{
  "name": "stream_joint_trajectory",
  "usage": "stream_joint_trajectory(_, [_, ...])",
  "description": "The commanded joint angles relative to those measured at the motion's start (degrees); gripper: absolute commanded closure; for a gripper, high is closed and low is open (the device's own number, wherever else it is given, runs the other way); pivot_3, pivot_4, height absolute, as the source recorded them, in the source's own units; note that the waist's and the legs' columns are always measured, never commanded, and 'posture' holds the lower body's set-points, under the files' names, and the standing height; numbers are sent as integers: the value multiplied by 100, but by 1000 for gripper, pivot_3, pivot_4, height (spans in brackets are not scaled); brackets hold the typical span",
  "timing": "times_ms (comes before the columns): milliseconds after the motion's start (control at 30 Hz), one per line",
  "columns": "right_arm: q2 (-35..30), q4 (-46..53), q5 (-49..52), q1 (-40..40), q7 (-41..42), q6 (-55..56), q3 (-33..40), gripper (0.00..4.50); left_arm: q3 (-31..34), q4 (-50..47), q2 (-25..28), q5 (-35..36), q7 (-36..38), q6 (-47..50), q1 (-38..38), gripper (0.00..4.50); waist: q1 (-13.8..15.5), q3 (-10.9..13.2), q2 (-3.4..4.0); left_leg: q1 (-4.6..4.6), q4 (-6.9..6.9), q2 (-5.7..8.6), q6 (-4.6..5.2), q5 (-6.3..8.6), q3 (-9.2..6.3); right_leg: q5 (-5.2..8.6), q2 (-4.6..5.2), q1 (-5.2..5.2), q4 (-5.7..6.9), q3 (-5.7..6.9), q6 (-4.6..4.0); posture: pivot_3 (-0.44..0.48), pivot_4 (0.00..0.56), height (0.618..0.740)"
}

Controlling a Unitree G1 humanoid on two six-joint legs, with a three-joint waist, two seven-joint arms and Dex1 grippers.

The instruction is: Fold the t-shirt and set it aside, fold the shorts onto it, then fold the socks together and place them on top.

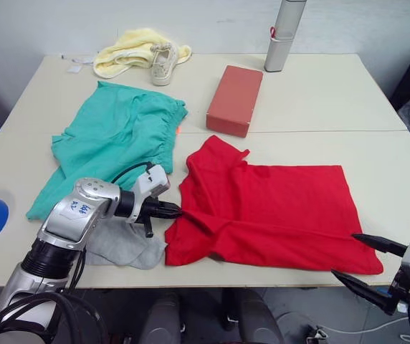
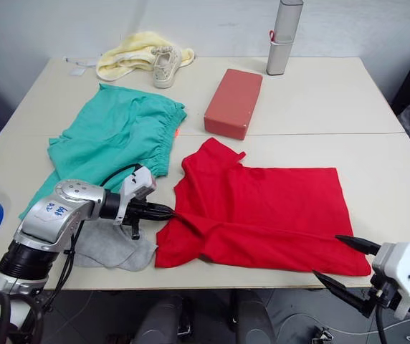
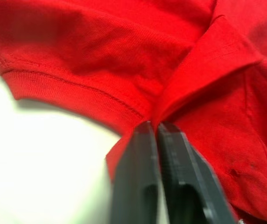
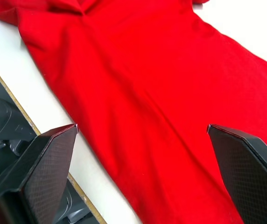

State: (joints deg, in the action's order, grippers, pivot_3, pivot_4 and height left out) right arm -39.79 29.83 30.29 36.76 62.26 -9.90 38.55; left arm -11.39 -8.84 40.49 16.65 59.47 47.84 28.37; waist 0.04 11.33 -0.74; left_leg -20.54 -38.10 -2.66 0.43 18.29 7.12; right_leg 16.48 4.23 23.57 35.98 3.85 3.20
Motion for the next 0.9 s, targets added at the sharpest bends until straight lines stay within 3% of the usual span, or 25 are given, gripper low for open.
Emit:
stream_joint_trajectory(33, [85,118,283,-120,-234,-162,63,0,272,-83,39,11,-119,-438,-52,2916,-10,0,0,0,0,-1,-4,-2,0,0,0,0,0,0,0,0,150,740])
stream_joint_trajectory(100, [71,258,769,-301,-521,-599,141,0,676,25,-75,277,124,-1242,-82,2358,-11,0,0,0,1,-2,-5,-2,-1,1,1,1,1,0,-2,0,150,740])
stream_joint_trajectory(200, [-73,446,1233,-398,-542,-1018,88,603,1209,-125,-232,941,667,-1831,-143,2333,-6,0,0,-1,1,-3,-9,-4,-1,2,6,3,3,1,-5,0,150,740])
stream_joint_trajectory(267, [-154,550,1051,-393,-441,-982,-136,1247,1137,-430,-143,1192,1118,-1958,-312,2333,-5,0,0,-1,1,-2,-9,-4,0,2,8,2,2,2,-5,0,150,740])
stream_joint_trajectory(400, [-158,479,193,-507,-385,-421,-841,2736,570,-940,137,990,1829,-2616,-875,3279,-10,-1,-1,0,2,1,-10,-3,5,2,9,1,-2,3,-4,0,150,740])
stream_joint_trajectory(533, [-48,164,-451,-582,-288,249,-1464,4117,77,-1104,-31,760,1707,-2865,-1137,4497,14,-1,-2,-1,-1,3,1,3,6,1,8,0,-2,2,-3,0,150,740])
stream_joint_trajectory(567, [-53,71,-568,-603,-277,369,-1549,4428,-95,-1058,-37,572,1732,-3055,-1167,4500,21,-2,-4,-1,-2,5,7,4,5,1,8,0,-2,2,-2,0,150,740])
stream_joint_trajectory(767, [-69,-942,-1396,-975,-552,1060,-1879,4475,-751,-254,-372,-656,1125,-3881,-849,4500,17,-3,-6,-1,-4,8,13,6,6,-1,6,0,-4,0,0,0,150,740])
stream_joint_trajectory(900, [-17,-1462,-1524,-1130,-587,1391,-1979,4475,-711,147,-728,-709,778,-3931,-648,4500,5,-4,-5,-1,-2,4,15,6,6,0,2,2,-2,1,0,0,150,740])
